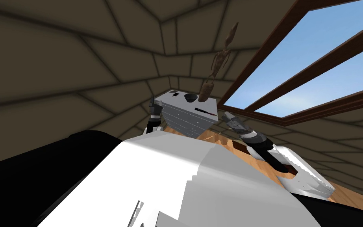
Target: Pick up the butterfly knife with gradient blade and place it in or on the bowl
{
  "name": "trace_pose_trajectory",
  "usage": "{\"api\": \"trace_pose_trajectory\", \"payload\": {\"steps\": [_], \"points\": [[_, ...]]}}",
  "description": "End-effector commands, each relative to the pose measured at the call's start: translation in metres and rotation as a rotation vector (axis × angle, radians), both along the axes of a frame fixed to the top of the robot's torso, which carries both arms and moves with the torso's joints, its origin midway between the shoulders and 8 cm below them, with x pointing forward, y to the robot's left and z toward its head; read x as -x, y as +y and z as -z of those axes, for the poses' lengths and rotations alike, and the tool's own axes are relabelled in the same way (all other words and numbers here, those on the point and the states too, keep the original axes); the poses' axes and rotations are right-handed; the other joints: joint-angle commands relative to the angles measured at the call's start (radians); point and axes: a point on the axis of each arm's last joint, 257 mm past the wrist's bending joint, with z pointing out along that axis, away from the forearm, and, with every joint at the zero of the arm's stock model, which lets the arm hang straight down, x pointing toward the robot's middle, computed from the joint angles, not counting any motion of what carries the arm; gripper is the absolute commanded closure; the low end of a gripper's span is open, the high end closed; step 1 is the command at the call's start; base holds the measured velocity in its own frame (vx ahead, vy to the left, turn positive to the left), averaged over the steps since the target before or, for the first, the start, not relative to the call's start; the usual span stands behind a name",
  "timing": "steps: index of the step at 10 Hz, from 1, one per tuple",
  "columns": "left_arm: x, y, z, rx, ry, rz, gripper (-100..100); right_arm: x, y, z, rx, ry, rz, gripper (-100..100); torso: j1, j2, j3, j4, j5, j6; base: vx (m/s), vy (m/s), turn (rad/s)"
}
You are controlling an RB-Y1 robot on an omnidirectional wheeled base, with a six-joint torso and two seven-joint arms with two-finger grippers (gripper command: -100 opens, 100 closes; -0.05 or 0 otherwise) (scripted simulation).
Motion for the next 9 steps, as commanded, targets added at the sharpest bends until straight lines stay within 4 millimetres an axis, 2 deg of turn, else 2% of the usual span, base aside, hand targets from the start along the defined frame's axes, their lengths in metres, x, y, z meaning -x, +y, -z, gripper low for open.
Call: {"api": "trace_pose_trajectory", "payload": {"steps": [1,5,6,8,9], "points": [[0.0,0.0,0.0,0.0,0.0,0.0,0,0.0,0.0,0.003,0.054,0.013,-0.022,-100,0.0,0.0,0.0,0.0,0.0,0.0,0.018,0.022,0.047],[0.0,0.0,0.0,0.0,0.0,0.0,0,0.0,-0.002,0.011,0.162,0.042,-0.062,-100,0.0,0.0,0.0,0.0,0.0,0.0,0.017,0.016,0.029],[0.0,0.0,0.0,0.0,0.0,0.0,0,-0.001,-0.008,0.018,0.213,0.062,-0.072,-100,0.0,0.001,0.0,0.0,0.0,0.0,0.013,0.034,0.063],[0.0,0.0,0.0,0.0,0.0,0.0,0,-0.001,-0.007,0.018,0.249,0.069,-0.091,-100,0.001,0.0,0.0,0.0,0.0,0.0,0.016,0.019,0.025],[0.0,0.0,0.0,0.0,0.0,0.0,0,-0.001,-0.013,0.025,0.3,0.092,-0.1,-100,0.0,0.0,0.0,0.0,0.0,0.0,0.022,0.028,0.09]]}}
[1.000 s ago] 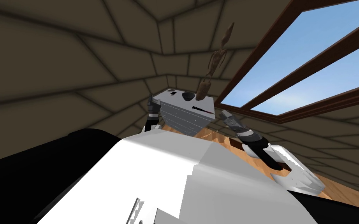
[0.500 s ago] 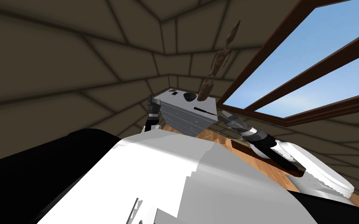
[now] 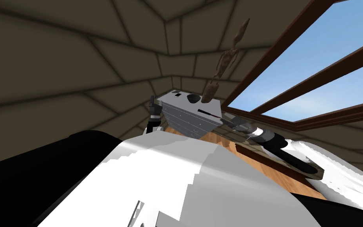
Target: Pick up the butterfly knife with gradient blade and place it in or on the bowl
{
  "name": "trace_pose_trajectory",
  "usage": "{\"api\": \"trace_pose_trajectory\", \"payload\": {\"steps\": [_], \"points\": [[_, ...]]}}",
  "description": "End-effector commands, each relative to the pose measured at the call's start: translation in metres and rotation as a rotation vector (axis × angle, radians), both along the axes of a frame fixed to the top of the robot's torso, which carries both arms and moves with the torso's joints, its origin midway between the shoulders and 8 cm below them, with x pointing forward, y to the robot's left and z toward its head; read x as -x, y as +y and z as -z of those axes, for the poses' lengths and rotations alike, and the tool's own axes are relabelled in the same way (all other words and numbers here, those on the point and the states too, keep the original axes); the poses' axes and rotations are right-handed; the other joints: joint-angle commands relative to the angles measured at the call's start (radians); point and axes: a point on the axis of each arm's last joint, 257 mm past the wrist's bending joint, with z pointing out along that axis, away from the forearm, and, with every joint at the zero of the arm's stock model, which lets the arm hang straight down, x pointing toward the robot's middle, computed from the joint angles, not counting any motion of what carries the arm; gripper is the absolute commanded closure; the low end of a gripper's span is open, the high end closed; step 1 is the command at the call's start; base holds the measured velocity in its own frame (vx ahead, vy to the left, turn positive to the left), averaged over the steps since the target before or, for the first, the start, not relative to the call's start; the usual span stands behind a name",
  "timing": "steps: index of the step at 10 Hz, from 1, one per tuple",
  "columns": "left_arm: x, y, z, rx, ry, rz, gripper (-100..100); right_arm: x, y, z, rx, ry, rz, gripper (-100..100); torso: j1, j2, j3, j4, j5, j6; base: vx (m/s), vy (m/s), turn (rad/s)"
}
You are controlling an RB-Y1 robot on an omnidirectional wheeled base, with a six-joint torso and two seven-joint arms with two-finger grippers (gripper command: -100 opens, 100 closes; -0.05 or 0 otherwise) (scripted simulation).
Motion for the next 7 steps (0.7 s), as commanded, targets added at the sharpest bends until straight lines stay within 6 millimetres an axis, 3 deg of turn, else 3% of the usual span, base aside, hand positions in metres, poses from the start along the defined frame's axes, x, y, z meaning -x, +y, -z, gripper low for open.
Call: {"api": "trace_pose_trajectory", "payload": {"steps": [1,7], "points": [[0.0,0.0,0.0,0.0,0.0,0.0,0,0.0,-0.001,0.003,0.051,0.016,-0.021,-100,0.0,0.0,0.0,0.0,0.0,0.0,0.023,0.029,0.033],[0.0,0.0,0.0,0.0,0.0,0.0,0,-0.002,-0.014,0.018,0.22,0.081,-0.072,-100,0.001,0.0,0.0,0.0,0.0,0.0,0.018,0.026,0.033]]}}
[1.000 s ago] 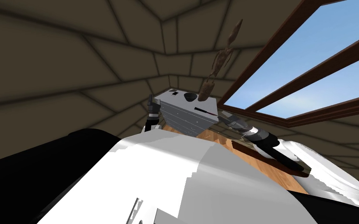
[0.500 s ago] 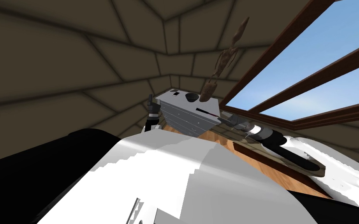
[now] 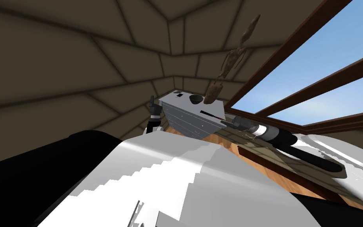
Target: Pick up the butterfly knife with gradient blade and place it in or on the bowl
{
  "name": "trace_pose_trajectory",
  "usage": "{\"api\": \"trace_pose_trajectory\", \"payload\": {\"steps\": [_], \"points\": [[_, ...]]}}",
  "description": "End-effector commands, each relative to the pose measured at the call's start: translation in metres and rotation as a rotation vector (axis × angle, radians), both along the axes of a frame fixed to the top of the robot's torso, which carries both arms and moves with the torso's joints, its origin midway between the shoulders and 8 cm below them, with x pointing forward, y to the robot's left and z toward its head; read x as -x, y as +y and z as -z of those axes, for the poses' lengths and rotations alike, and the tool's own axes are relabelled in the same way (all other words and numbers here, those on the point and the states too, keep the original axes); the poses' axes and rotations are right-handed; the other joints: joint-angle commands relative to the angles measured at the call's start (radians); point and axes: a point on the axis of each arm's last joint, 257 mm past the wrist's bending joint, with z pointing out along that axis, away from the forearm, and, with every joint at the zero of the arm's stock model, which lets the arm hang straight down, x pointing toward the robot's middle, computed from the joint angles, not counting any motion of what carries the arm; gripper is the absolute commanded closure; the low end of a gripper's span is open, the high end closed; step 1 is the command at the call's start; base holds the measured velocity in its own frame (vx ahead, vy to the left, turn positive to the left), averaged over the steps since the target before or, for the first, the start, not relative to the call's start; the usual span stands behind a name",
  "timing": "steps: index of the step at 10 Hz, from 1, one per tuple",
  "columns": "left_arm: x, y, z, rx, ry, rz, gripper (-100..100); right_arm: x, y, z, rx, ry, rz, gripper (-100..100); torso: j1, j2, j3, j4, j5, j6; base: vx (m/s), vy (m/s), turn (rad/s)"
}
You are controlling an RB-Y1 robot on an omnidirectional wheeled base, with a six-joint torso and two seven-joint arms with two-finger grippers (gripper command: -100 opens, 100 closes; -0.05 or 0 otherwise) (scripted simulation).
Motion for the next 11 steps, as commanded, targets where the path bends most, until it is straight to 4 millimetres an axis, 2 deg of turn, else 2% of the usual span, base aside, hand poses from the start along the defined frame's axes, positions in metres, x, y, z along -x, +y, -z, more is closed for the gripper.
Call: {"api": "trace_pose_trajectory", "payload": {"steps": [1,2,4,5,7,8,10,11], "points": [[0.0,0.0,0.0,0.0,0.0,0.0,0,0.0,0.0,0.001,0.03,0.009,-0.014,-100,0.0,0.0,0.0,0.0,0.0,0.0,0.011,0.018,-0.007],[0.0,0.0,0.0,0.0,0.0,0.0,0,0.0,-0.009,0.008,0.077,0.037,-0.018,-100,-0.001,0.001,0.0,0.0,0.0,0.0,0.018,0.035,0.062],[0.0,0.0,0.0,0.0,0.0,0.0,0,-0.001,-0.008,0.007,0.113,0.044,-0.038,-100,0.0,0.0,0.0,0.0,0.0,0.0,0.018,0.03,0.015],[0.0,0.0,0.0,0.0,0.0,0.0,0,-0.001,-0.017,0.014,0.159,0.073,-0.041,-100,-0.001,0.001,0.0,0.0,0.0,0.0,0.028,0.043,0.056],[0.0,0.0,0.0,0.0,0.0,0.0,0,-0.001,-0.016,0.014,0.193,0.08,-0.06,-100,0.0,0.0,0.0,0.0,0.0,0.0,0.017,0.03,0.015],[0.0,0.0,0.0,0.0,0.0,0.0,0,-0.001,-0.025,0.021,0.238,0.111,-0.062,-100,-0.001,0.001,0.0,0.0,0.0,0.0,0.026,0.041,0.054],[0.0,0.0,0.0,0.0,0.0,0.0,0,-0.002,-0.024,0.02,0.271,0.117,-0.08,-100,0.001,0.0,0.0,0.0,0.0,0.0,0.018,0.034,0.011],[0.0,0.0,0.0,0.0,0.0,0.0,0,-0.001,-0.034,0.026,0.316,0.149,-0.082,-100,-0.001,0.001,0.0,0.0,0.0,0.0,0.023,0.04,0.05]]}}
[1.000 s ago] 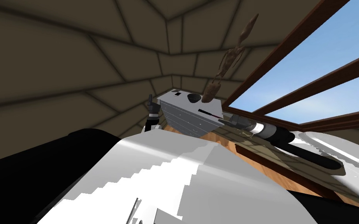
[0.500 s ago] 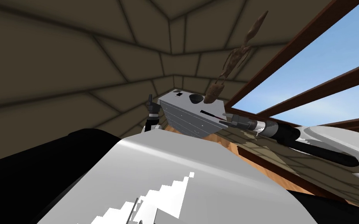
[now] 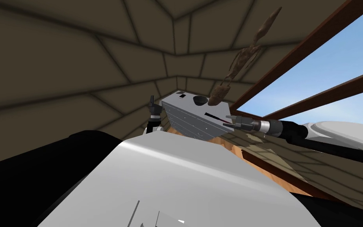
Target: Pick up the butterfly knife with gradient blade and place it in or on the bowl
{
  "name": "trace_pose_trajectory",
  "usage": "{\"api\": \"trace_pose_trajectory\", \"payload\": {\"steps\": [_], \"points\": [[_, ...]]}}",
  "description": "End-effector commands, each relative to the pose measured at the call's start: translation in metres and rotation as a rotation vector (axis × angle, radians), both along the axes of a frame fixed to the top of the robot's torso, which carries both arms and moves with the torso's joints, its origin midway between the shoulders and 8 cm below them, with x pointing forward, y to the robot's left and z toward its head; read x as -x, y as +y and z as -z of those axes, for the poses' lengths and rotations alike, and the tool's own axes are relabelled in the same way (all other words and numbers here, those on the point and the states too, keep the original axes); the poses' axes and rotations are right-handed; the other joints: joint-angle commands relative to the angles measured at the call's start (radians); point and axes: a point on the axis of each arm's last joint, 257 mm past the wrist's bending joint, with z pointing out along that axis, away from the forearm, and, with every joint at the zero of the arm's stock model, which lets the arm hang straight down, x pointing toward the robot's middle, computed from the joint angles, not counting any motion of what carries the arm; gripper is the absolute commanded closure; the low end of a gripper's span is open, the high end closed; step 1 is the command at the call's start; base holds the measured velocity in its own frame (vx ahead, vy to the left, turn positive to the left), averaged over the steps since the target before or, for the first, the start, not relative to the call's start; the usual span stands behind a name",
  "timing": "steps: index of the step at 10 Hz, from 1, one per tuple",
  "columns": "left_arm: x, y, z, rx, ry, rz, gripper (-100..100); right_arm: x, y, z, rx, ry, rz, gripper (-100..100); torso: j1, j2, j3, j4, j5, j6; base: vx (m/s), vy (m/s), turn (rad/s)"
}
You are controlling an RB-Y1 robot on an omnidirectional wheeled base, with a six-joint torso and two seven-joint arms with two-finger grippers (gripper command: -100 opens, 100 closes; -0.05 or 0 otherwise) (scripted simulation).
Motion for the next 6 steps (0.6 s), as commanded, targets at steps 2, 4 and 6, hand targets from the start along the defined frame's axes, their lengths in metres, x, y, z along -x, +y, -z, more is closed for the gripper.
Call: {"api": "trace_pose_trajectory", "payload": {"steps": [2,4,6], "points": [[0.0,0.0,0.0,0.0,0.0,0.0,0,0.001,-0.014,0.009,0.084,0.051,-0.011,-100,0.0,0.0,0.0,0.0,0.0,0.0,0.028,0.053,0.039],[0.0,0.0,0.0,0.0,0.0,0.0,0,-0.001,-0.012,0.007,0.126,0.059,-0.037,-100,0.001,-0.001,0.0,0.0,0.0,0.0,0.023,0.039,0.002],[0.0,0.0,0.0,0.0,0.0,0.0,0,-0.001,-0.021,0.012,0.192,0.095,-0.049,-100,0.0,0.0,0.0,0.0,0.0,0.0,0.02,0.043,0.032]]}}
